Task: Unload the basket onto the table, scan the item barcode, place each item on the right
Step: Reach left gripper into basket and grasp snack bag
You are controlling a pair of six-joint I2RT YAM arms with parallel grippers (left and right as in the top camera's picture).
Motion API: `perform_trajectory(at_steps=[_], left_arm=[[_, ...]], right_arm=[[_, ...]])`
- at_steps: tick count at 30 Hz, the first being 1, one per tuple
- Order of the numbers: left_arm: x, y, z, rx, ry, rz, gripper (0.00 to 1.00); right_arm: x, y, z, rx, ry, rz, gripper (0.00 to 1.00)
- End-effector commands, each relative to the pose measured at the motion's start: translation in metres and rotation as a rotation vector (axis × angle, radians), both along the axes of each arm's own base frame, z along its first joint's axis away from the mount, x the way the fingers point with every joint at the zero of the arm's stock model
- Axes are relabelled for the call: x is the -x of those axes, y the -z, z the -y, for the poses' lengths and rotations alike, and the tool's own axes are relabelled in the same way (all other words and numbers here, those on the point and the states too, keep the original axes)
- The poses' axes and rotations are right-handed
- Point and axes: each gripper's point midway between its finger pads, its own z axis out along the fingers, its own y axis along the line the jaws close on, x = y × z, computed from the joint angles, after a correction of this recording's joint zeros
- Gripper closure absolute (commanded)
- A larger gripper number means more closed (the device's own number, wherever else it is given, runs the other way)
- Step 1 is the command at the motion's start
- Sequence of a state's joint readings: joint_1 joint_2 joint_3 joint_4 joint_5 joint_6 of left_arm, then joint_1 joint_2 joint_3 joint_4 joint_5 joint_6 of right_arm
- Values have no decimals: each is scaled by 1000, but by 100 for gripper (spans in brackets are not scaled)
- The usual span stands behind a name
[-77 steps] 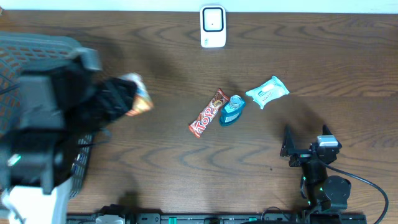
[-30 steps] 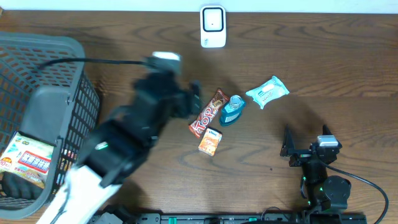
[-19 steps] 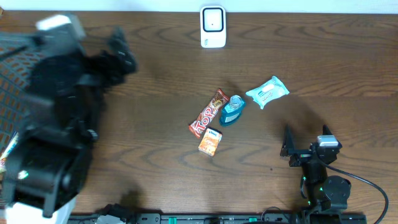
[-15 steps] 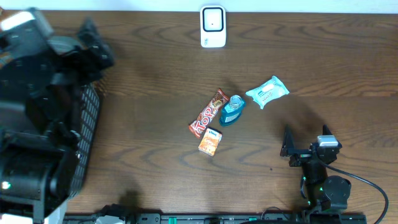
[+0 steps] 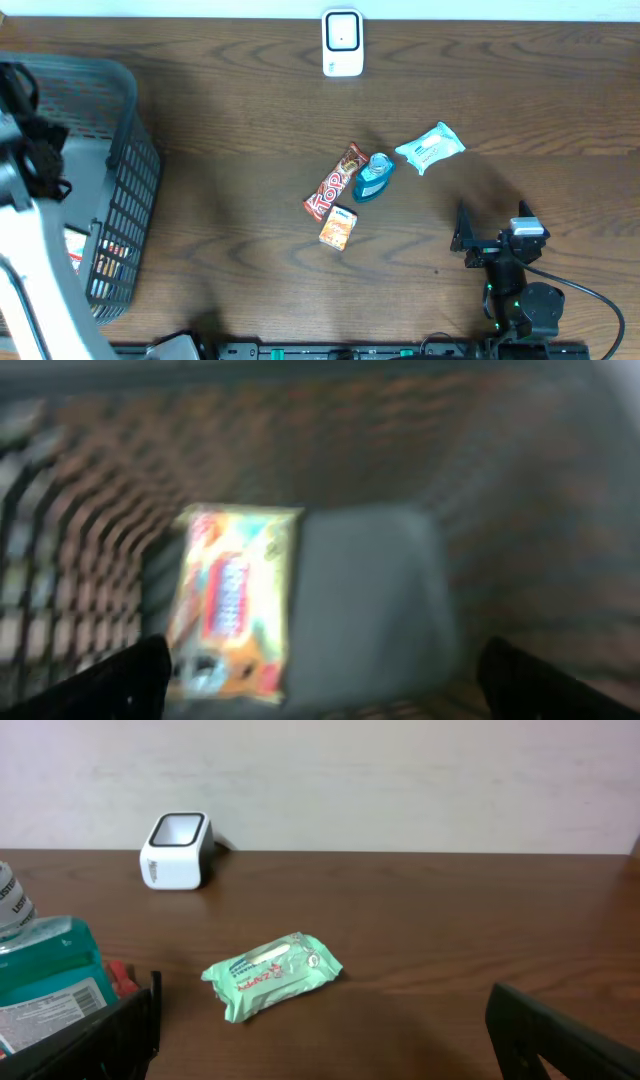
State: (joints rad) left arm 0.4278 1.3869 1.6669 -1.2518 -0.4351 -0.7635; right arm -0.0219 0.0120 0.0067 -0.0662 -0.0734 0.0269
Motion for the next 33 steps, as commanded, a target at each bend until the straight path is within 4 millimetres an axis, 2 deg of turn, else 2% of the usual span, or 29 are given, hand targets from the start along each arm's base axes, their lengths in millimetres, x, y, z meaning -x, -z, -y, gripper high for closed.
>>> perform_trajectory(at_steps=[1,8,10,11,14,16,20,25,33], left_arm=[[17,30,-24,90,-239,-17,1],[48,96,-47,195,-361,-222,1],[55,110,-49,209,-363,-253,1],[59,123,-50,218,-339,-287,1],[59,150,-48,236,-252,-344,2],[54,174,-43,273,-164,-357,2],[45,208,-36,308,-54,-345,2],[54,232,-38,305,-59,-346,2],[57,239,-47,302,-88,-332,2]], right_arm=[[0,0,-1,-13,-3,-1,1],[0,0,-1,-13,-3,-1,1],[0,0,-1,-13,-3,-1,1],[0,0,-1,-13,-3,-1,1],[0,0,-1,-13,-3,-1,1],[0,0,-1,-13,-3,0,1],[0,0,-1,-13,-3,0,1],[0,0,-1,-13,-3,0,1],[0,0,-1,-13,-3,-1,1]])
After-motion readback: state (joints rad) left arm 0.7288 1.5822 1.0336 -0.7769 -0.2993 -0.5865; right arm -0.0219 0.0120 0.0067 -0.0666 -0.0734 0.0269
